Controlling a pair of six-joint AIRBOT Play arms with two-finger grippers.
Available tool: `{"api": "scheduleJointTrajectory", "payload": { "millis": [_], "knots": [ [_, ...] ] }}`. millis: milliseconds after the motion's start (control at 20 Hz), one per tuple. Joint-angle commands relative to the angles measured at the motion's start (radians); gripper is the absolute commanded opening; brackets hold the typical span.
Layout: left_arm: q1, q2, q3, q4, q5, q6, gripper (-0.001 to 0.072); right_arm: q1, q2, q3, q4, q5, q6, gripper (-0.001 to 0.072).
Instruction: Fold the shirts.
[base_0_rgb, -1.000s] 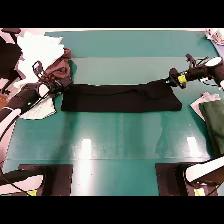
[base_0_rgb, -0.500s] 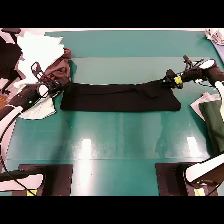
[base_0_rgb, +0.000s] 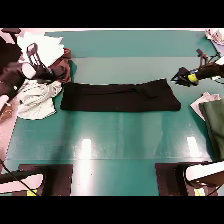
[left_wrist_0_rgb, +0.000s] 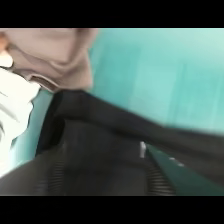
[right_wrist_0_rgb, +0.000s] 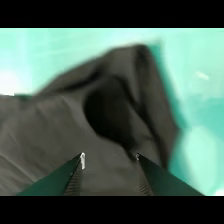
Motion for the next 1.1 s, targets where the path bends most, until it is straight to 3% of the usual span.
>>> {"api": "scheduleJointTrajectory", "payload": {
  "millis": [0,50,100,300,350,400,550,650,1050],
  "knots": [
    [0.000,0.006,0.150,-0.161,-0.305,0.263,0.0287,-0.031,0.121,-0.057,-0.086,-0.005,-0.012,0.0536],
    [0.000,0.006,0.171,-0.226,-0.327,0.294,0.0288,-0.031,0.148,-0.086,-0.092,-0.015,-0.013,0.0647],
    [0.000,0.006,0.185,-0.281,-0.331,0.307,0.0288,-0.035,0.172,-0.122,-0.091,-0.014,-0.013,0.0690],
    [-0.038,0.002,0.190,-0.322,-0.333,0.313,0.0285,-0.051,0.184,-0.238,-0.078,0.051,-0.040,0.0692],
    [-0.063,-0.003,0.190,-0.321,-0.335,0.334,0.0187,-0.059,0.166,-0.242,-0.078,0.070,-0.051,0.0695],
    [-0.089,-0.009,0.190,-0.316,-0.336,0.358,0.0170,-0.070,0.140,-0.236,-0.052,0.092,-0.068,0.0707],
    [-0.172,-0.066,0.222,-0.231,-0.353,0.358,0.0169,-0.139,0.038,-0.188,0.161,0.166,-0.140,0.0708],
    [-0.204,-0.118,0.249,-0.212,-0.353,0.358,0.0024,-0.177,-0.033,-0.137,0.244,0.192,-0.167,0.0708],
    [-0.241,-0.245,0.311,-0.211,-0.351,0.358,0.0023,-0.185,-0.253,0.054,0.260,0.219,-0.230,0.0709]
  ]
}}
